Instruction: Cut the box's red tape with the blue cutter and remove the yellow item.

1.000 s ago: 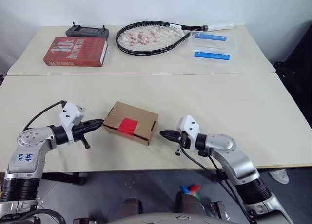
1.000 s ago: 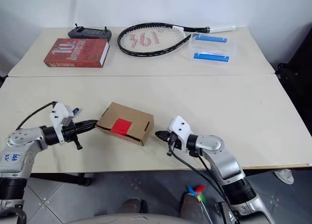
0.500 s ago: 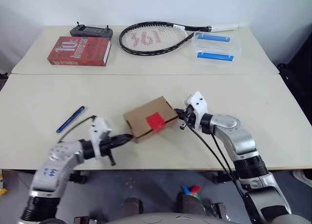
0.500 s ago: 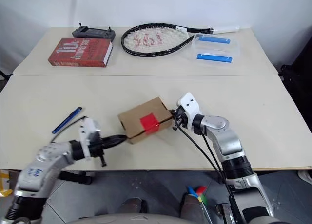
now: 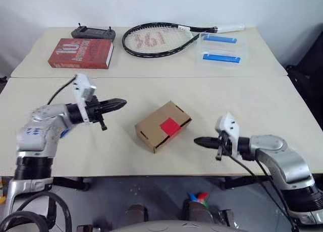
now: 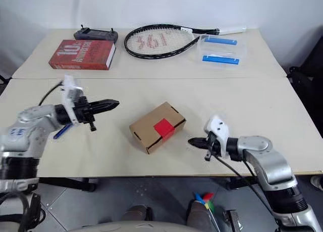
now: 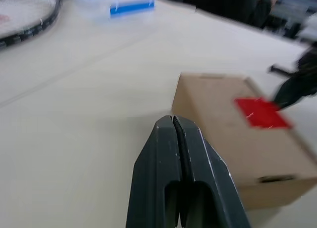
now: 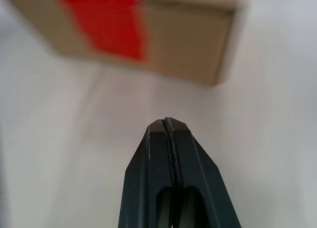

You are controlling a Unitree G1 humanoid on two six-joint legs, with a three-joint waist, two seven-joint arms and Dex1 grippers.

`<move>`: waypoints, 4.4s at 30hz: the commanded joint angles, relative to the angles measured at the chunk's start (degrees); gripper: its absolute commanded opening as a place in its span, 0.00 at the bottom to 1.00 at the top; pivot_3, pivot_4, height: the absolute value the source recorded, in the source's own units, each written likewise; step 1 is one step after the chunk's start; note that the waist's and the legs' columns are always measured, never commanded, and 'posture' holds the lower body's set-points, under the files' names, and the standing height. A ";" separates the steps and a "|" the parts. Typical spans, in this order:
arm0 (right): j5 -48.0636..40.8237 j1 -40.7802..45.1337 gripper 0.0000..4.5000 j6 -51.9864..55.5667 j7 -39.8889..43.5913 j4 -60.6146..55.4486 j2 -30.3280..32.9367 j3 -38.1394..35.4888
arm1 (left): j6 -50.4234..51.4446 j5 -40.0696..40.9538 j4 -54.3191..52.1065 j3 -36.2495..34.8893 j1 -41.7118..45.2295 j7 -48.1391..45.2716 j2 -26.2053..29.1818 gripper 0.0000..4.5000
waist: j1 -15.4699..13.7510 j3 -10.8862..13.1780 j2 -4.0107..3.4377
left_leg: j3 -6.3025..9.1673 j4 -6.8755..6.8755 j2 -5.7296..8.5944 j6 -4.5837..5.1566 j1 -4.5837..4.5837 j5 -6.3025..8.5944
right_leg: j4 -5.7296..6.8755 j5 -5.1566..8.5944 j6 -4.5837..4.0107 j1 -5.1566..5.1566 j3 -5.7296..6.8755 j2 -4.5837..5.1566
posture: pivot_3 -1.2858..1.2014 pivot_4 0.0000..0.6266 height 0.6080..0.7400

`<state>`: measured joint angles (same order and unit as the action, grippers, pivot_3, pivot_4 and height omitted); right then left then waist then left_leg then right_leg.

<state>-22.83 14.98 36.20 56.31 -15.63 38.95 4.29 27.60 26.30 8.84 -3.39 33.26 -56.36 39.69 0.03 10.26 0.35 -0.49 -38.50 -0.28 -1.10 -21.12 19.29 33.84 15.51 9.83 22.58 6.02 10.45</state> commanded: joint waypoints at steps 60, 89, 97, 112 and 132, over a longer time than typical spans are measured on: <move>-22.02 -5.84 1.00 -14.14 9.98 -9.79 -0.64 -22.14 | -16.46 2.00 17.43 -51.49 -46.08 -5.19 14.87 0.95 | 0.16 0.09 -0.06 | -0.33 -0.45 -0.53 0.03 0.03 0.73 | -0.09 0.01 -0.03 0.00 0.00 -0.32 | 0.52 0.24 1.00; -20.29 -6.30 1.00 -20.44 7.43 -13.96 -0.84 -16.77 | -24.59 -9.43 39.48 -17.07 -13.68 -9.64 15.82 0.99 | 0.18 0.06 0.17 | -1.09 -0.54 -0.66 0.17 0.08 1.08 | 0.02 0.00 -0.06 0.39 0.12 -0.31 | 0.52 0.24 1.00; -20.34 -9.99 1.00 -21.12 4.06 -16.32 -1.40 -17.40 | -31.31 -13.15 44.21 -13.70 -14.41 -7.34 13.94 0.66 | 0.08 0.03 0.16 | -1.22 -0.58 -0.66 0.18 0.43 1.08 | 0.16 0.00 -0.06 0.17 0.09 -0.24 | 0.52 0.24 1.00; -20.54 -8.50 1.00 -20.82 1.87 -16.52 -1.63 -15.56 | -31.35 -12.29 39.52 -13.49 -18.40 -5.61 10.81 0.09 | 0.07 -0.46 -0.66 | -1.62 -0.49 -0.67 0.31 0.96 1.22 | 0.25 0.00 -0.06 -0.05 0.04 -0.09 | 0.52 0.24 1.00; -23.09 -11.33 1.00 -9.88 -1.02 -23.95 6.07 -10.70 | -36.81 -12.63 -12.98 -1.69 -25.83 -13.04 11.39 0.09 | -0.04 -0.14 -0.17 | -1.66 -0.57 -0.71 0.43 0.79 1.51 | -0.03 -0.02 -0.03 0.00 0.11 -0.08 | 0.52 0.24 1.00</move>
<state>-47.34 3.79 25.25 56.85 -36.82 44.20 -7.15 -10.78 14.84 -0.12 -7.45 6.74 -70.52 51.81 -0.01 10.12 0.18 -2.16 -39.08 -1.00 -0.67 -20.33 20.81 33.81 15.48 9.80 22.58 6.13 10.37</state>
